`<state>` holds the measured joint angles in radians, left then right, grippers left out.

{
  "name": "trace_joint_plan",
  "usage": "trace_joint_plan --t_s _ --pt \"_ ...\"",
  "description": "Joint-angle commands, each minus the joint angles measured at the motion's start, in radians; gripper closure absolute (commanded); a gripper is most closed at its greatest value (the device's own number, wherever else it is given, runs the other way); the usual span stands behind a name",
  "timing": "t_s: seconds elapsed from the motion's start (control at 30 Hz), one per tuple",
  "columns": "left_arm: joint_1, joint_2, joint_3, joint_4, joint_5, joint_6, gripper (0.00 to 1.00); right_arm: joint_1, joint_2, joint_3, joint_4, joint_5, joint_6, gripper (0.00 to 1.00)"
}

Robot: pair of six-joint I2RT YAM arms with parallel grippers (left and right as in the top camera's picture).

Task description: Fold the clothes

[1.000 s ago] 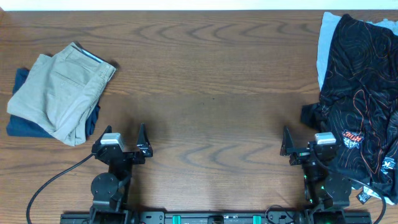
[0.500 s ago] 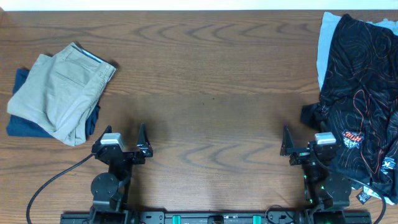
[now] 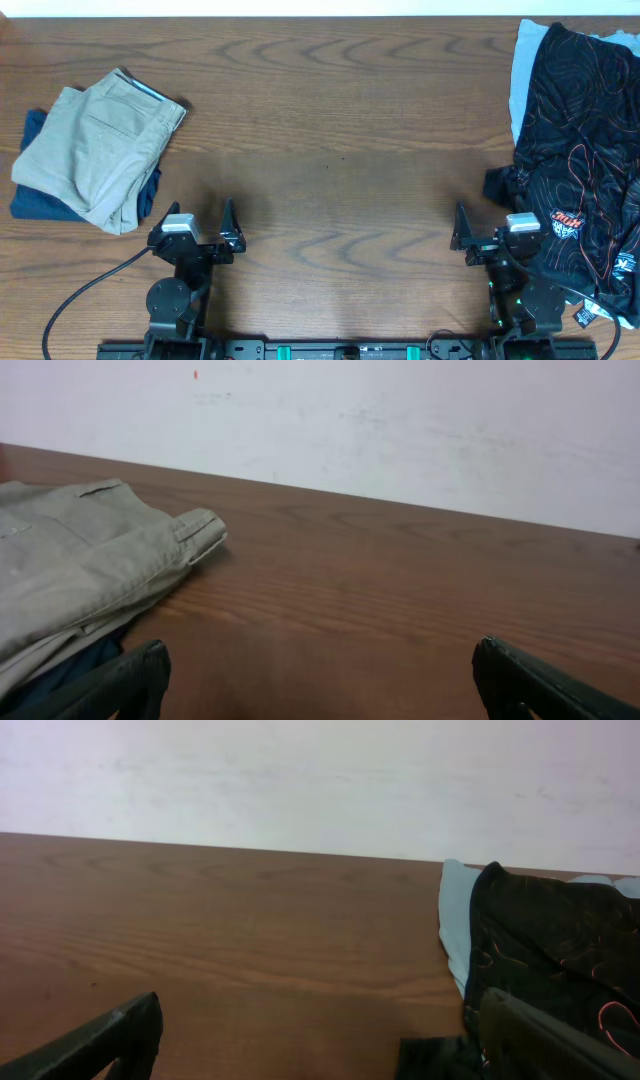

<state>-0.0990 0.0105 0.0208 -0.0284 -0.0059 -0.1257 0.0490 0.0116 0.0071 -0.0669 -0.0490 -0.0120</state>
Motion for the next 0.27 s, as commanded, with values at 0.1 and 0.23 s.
trace_joint_plan --t_s 0.1,0.23 --pt "0.005 -0.006 -0.017 -0.043 -0.005 0.019 0.02 -0.018 -0.006 -0.002 -0.003 -0.004 -0.011 0.01" --pt "0.005 -0.006 -0.017 -0.043 -0.005 0.019 0.02 -0.018 -0.006 -0.002 -0.003 -0.004 -0.011 0.01"
